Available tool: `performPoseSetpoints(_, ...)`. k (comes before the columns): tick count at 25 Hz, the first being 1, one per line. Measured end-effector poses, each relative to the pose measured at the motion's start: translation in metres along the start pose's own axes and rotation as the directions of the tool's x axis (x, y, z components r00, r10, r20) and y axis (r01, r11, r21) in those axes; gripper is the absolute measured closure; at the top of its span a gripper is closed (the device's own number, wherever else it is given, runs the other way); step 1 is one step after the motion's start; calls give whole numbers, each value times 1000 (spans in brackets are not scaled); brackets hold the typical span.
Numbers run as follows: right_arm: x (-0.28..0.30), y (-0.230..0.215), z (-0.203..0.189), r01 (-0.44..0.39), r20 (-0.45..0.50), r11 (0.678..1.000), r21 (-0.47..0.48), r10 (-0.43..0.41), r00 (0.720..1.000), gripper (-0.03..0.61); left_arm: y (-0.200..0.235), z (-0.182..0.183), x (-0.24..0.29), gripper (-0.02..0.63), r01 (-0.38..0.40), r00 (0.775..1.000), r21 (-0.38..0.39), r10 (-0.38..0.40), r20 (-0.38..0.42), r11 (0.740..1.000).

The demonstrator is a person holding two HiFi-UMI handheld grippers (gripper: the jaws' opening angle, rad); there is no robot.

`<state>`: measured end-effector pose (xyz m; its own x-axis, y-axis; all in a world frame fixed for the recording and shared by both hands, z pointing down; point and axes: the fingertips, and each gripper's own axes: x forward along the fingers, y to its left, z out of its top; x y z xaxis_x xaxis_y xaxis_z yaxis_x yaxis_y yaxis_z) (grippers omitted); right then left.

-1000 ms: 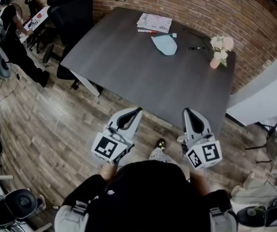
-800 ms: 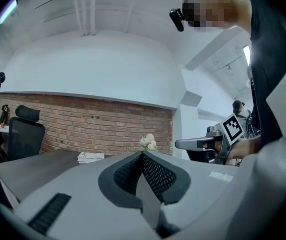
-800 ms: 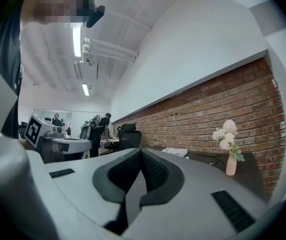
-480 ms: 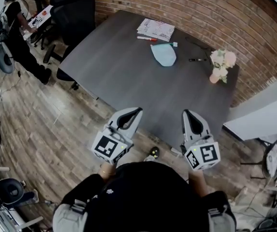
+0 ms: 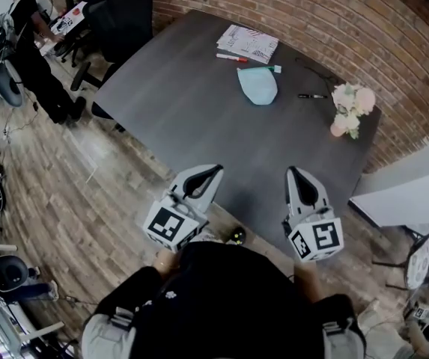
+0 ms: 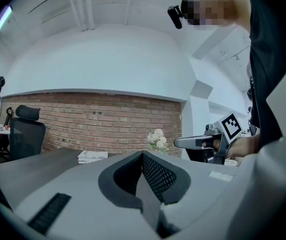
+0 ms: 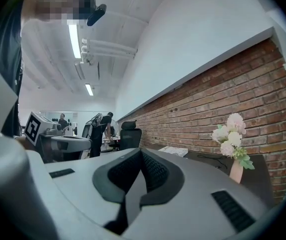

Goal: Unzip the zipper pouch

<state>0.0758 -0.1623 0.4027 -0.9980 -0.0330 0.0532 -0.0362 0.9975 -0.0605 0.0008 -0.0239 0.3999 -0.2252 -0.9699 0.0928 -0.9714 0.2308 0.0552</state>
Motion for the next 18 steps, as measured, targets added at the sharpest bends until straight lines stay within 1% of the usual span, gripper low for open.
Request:
performPoseSetpoints(4, 10, -3, 1, -10, -5, 1000, -6, 10, 1000, 578, 9, -2, 4, 611, -16, 1000, -9, 16, 1, 1000)
performPoseSetpoints(8, 23, -6, 4, -15, -5, 1000, -15, 14, 1000, 578, 21, -4, 13, 611, -11, 1000, -17, 11, 14, 1000)
performPoseSetpoints(11, 35, -12, 9, 3, 0, 1000, -25, -3, 1000, 578, 33, -2, 27, 611, 16, 999, -15, -16, 42, 1000)
performPoseSetpoints(13, 46, -19, 10, 19, 0, 999, -29, -19, 1000, 578, 43, 0, 39, 611, 39, 998, -4, -39, 42, 999)
performPoseSetpoints(18, 81, -39, 14, 86, -7, 996, -31, -87, 996, 578, 79, 0, 77, 611, 102, 995, -15, -103, -12, 995)
